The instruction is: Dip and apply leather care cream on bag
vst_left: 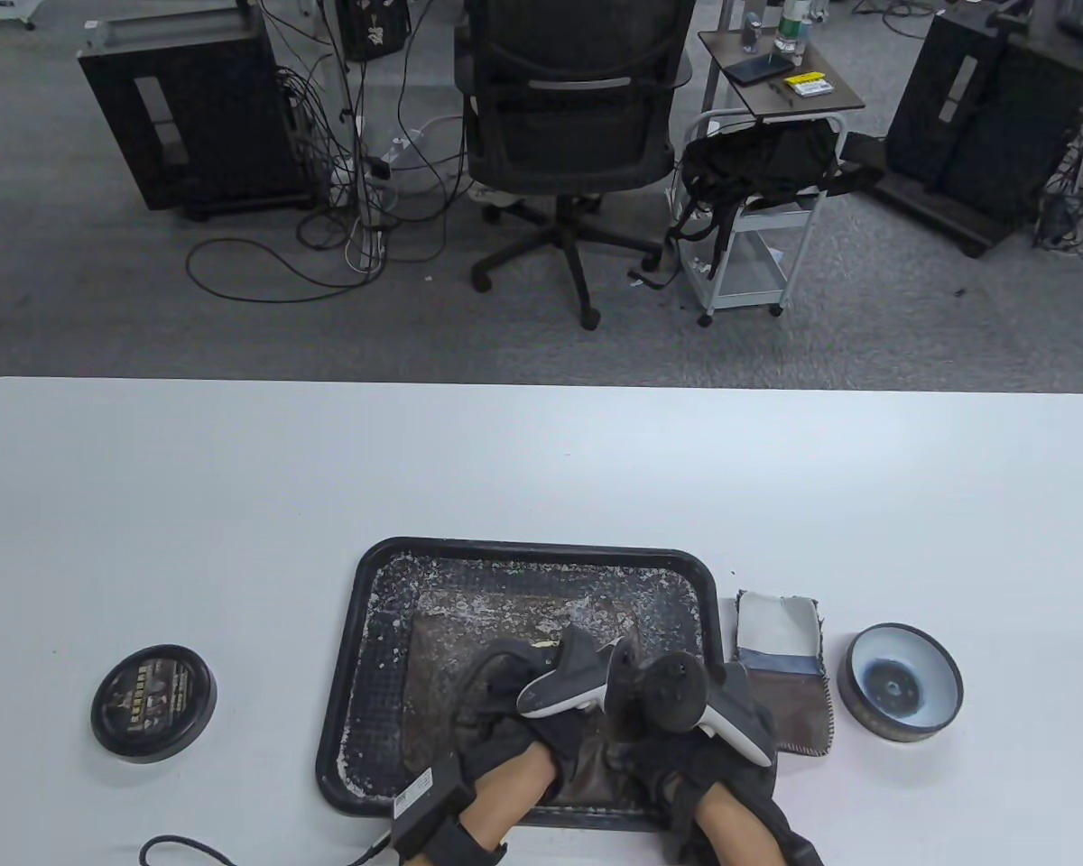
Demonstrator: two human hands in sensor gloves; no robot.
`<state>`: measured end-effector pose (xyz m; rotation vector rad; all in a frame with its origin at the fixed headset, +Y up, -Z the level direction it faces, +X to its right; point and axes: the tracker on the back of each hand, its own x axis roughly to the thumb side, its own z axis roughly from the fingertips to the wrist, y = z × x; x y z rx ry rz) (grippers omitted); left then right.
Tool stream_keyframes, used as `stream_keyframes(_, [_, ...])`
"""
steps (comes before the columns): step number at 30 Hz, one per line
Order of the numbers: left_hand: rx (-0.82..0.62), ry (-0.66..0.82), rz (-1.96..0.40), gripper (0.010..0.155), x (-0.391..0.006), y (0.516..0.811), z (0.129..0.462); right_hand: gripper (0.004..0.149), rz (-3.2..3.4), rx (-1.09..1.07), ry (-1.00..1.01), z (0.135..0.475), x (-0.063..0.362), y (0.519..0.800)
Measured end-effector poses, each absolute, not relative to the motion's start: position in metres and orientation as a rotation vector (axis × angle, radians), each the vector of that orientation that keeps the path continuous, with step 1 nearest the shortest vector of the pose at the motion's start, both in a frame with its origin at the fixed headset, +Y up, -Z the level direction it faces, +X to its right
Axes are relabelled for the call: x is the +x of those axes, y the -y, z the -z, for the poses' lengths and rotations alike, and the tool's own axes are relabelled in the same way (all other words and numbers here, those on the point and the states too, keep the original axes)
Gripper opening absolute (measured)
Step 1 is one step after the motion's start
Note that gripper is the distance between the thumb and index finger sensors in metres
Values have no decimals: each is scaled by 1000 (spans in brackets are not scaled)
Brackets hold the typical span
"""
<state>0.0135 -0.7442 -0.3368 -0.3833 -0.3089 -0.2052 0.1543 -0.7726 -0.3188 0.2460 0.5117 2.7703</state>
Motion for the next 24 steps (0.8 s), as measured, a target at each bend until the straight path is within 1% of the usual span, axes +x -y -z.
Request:
stream_keyframes(1, [-382,314,203,59,14,745,337,81,-2772,239,-510,319,154,773])
stream_keyframes(2, [-363,351,183,59,15,745,337,84,-2772,233,-508,319,155,772])
stream_keyframes(3, [-264,441,140,59,16,746,336,88,-2770,229,-507,319,155,773])
stream_keyframes(4, [-218,459,90,58,17,747,337,92,-2770,227,-506,319,155,773])
stream_keyframes(6, [-239,501,20,58,19,753,336,99,-2765,211,-512,319,156,773])
stream_keyframes(8, [-205,554,28,58,22,756,335,103,-2754,207,-517,319,156,774])
stream_keyframes(10, [-205,607,43,58,24,759,334,104,-2753,206,-522,319,156,774])
stream_keyframes(15, [-205,655,56,57,23,759,334,102,-2744,209,-536,320,156,774])
stream_keyframes(18, [-220,671,53,57,21,759,334,100,-2748,211,-549,320,156,774])
stream_keyframes(24, [-253,693,159,56,22,754,332,96,-2779,205,-577,324,155,773])
